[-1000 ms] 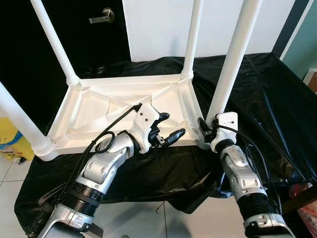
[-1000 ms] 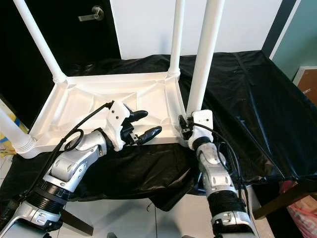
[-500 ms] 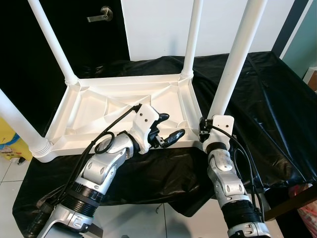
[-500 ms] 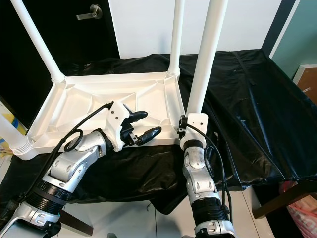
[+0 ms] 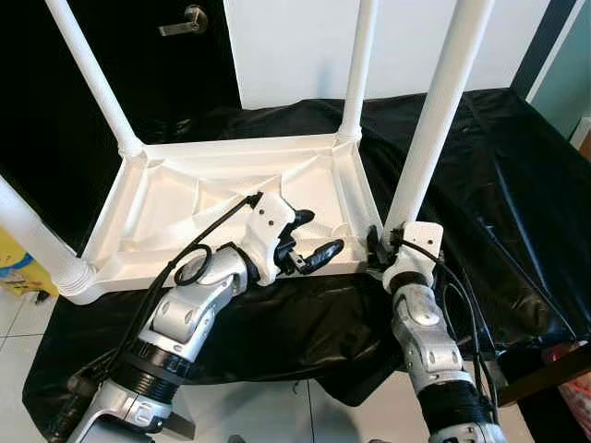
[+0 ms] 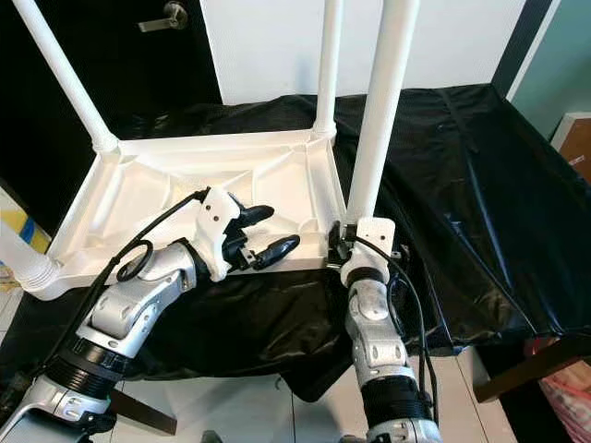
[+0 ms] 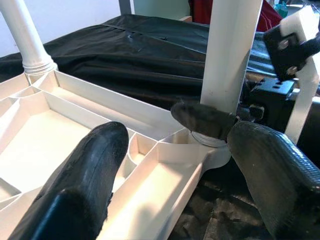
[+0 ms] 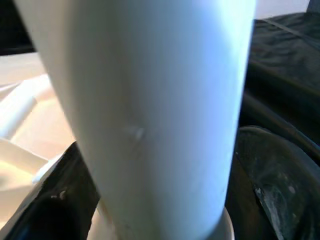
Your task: Building children table
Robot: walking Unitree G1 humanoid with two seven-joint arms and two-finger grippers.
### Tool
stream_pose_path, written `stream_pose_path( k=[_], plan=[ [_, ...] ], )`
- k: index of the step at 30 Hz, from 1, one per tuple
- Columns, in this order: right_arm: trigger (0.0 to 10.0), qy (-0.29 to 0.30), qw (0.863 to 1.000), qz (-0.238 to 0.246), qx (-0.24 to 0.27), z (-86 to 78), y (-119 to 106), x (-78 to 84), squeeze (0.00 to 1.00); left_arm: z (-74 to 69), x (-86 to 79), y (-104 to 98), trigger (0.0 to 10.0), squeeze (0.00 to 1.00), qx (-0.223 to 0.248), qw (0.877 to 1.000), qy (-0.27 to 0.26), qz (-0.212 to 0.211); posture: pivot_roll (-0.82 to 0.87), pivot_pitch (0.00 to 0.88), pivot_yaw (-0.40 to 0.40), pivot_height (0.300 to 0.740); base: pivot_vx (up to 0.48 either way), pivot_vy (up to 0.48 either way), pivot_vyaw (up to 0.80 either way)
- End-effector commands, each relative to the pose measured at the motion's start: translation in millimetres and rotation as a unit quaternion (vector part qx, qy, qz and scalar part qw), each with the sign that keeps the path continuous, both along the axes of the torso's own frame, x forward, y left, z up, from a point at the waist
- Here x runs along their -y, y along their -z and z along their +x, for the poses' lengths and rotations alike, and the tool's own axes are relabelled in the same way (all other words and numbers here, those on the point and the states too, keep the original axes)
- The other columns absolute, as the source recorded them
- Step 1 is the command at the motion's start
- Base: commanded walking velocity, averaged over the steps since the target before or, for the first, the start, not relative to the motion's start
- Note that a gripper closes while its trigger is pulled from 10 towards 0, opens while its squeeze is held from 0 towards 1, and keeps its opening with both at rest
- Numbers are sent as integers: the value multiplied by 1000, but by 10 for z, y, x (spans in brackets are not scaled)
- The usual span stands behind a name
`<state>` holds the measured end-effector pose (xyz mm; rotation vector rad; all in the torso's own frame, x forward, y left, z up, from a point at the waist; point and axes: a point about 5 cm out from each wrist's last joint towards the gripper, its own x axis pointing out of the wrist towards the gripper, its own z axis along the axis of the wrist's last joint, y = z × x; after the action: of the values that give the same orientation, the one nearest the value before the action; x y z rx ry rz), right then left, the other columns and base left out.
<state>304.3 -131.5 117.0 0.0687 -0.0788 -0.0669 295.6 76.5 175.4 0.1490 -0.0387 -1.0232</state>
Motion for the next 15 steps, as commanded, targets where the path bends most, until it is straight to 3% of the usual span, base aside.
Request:
stream_pose_path(
  k=[1, 2, 4, 8, 15],
  plan=[
    [10000, -5, 1000, 4, 8, -19, -17, 20, 1000, -49, -8, 12, 10000, 0, -8, 999, 36, 4, -72, 48, 31, 740, 0, 0, 0],
    [10000, -36, 999, -2, 17, -46, -30, 99, 0, -53, -2, 14, 10000, 0, -10, 999, 36, 1, -79, 55, 25, 740, 0, 0, 0],
    [10000, -36, 999, -2, 17, -46, -30, 99, 0, -53, -2, 14, 10000, 0, -10, 999, 36, 1, -79, 55, 25, 740, 0, 0, 0],
    [10000, -171, 984, -49, 24, -53, -77, 391, 0, -49, 15, 21, 10000, 0, -13, 999, 34, -3, -85, 54, 20, 740, 0, 0, 0],
    [10000, -265, 962, -68, 3, 32, -111, 429, 0, -74, 30, 33, 10000, 0, -16, 999, 46, 0, -87, 47, 22, 740, 0, 0, 0]
  ],
)
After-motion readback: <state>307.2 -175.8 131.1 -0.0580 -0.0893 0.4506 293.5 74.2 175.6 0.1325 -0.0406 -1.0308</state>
